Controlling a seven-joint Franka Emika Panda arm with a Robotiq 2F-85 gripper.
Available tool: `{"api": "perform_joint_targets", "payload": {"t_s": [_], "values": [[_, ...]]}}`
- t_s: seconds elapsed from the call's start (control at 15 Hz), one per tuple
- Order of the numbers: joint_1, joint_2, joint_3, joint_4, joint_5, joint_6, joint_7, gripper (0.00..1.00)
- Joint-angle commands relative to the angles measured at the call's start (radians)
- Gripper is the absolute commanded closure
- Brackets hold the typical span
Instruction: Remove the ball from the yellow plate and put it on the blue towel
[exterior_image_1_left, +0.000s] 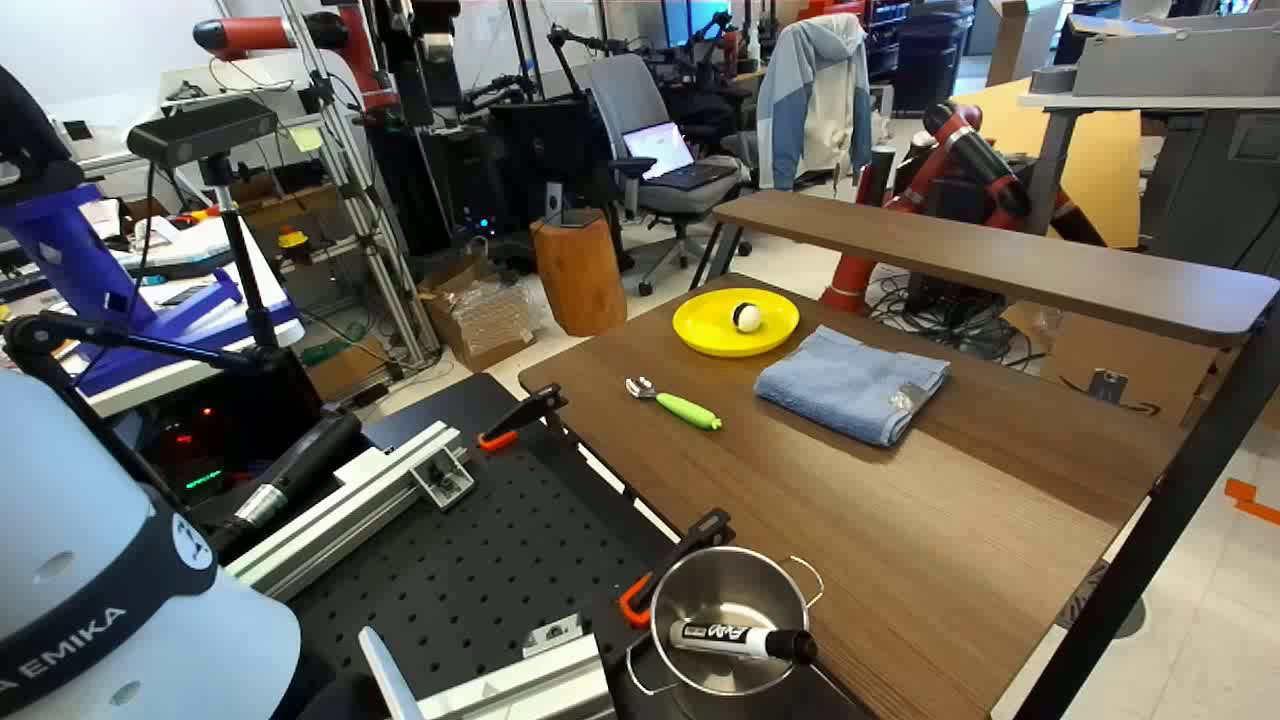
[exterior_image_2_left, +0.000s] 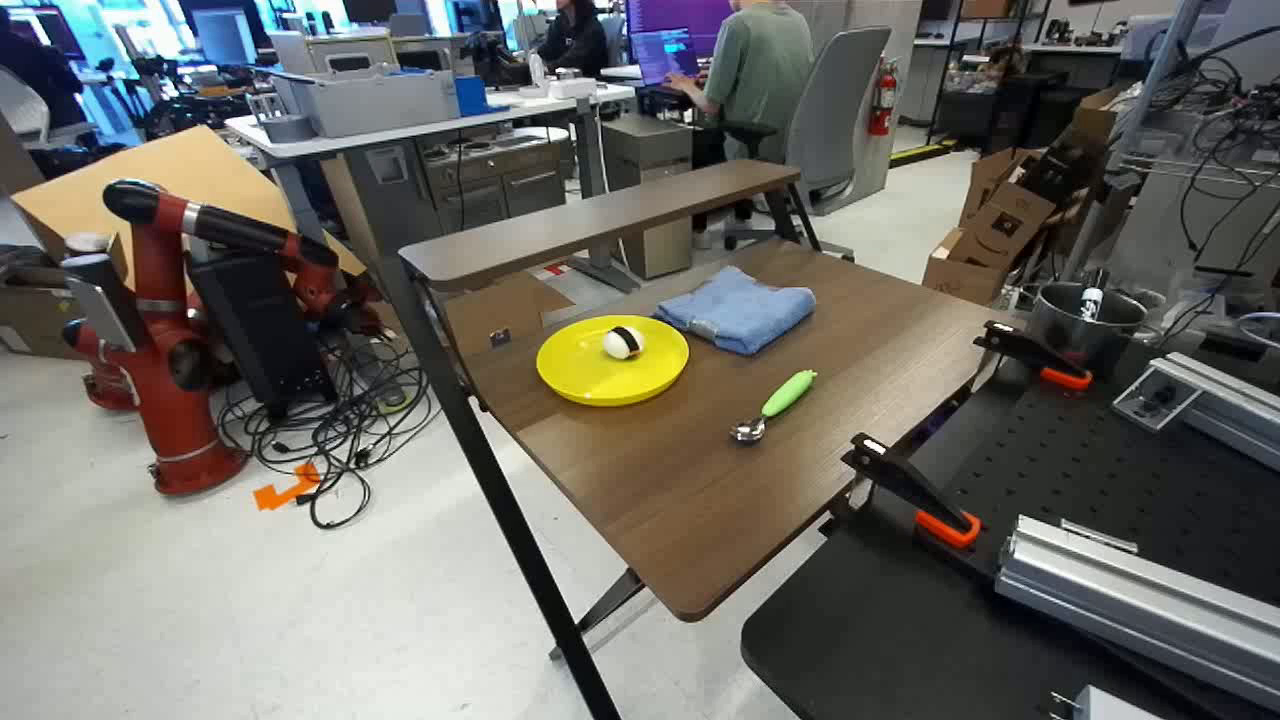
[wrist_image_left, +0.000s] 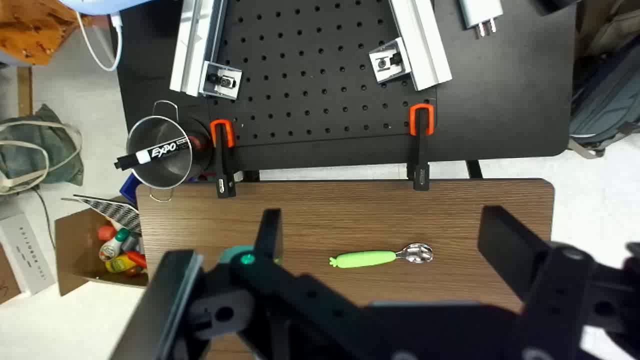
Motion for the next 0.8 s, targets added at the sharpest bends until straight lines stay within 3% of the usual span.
{"api": "perform_joint_targets", "payload": {"t_s": [0.0, 0.4, 0.73], "values": [[0.019, 0.004, -0.016, 0.001, -0.009, -0.001, 0.01, 0.0], [0.01, 0.108, -0.02, 0.021, 0.001, 0.124, 0.015, 0.0], [0.001, 0.316, -0.039, 0.096, 0.003, 0.299, 0.022, 0.0]]}}
